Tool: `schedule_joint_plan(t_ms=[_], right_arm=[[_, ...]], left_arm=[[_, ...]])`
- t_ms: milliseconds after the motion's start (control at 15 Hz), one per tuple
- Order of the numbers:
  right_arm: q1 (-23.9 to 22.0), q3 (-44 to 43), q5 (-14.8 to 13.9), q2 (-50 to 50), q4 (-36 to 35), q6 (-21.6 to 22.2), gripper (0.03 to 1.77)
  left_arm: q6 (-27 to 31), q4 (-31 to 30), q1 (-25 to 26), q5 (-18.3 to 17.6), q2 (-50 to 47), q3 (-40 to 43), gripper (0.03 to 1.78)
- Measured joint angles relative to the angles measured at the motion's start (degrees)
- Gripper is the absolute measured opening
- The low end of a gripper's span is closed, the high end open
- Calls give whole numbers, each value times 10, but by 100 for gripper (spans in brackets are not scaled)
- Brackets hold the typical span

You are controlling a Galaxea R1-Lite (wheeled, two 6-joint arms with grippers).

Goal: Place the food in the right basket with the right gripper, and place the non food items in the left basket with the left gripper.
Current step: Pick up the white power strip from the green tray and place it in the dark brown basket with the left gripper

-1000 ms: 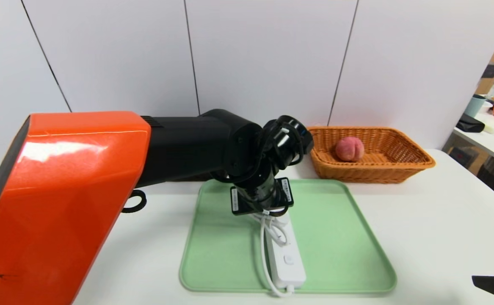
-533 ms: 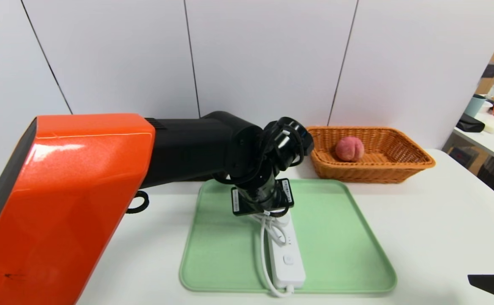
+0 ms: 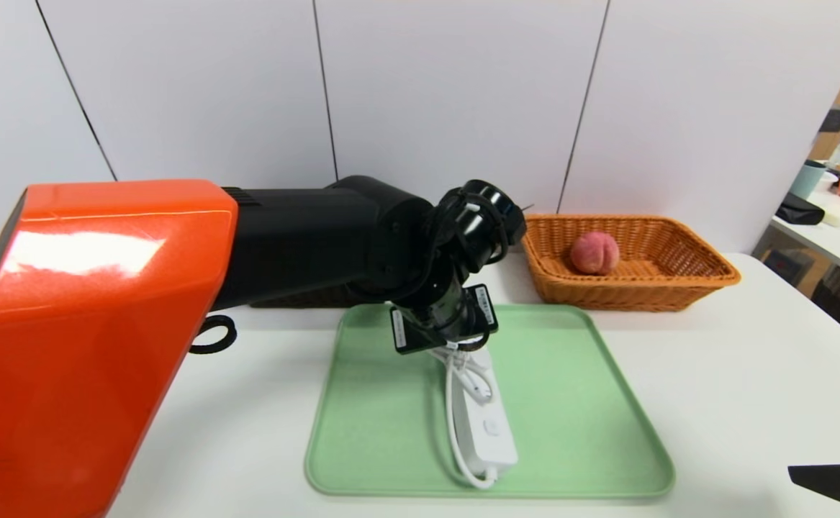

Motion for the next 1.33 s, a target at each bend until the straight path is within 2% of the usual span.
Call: schedule_joint_plan(t_ms=[533, 800, 1333], right_arm=[[0, 5, -1, -3, -24, 0, 170], [0, 5, -1, -7, -23, 0, 170], [0, 10, -1, -15, -22, 0, 170]], left_arm=[[-54, -41, 9, -2, -34, 0, 7], [-76, -50, 13, -44, -46, 0, 7], [-115, -134, 31, -51, -79, 0, 7]])
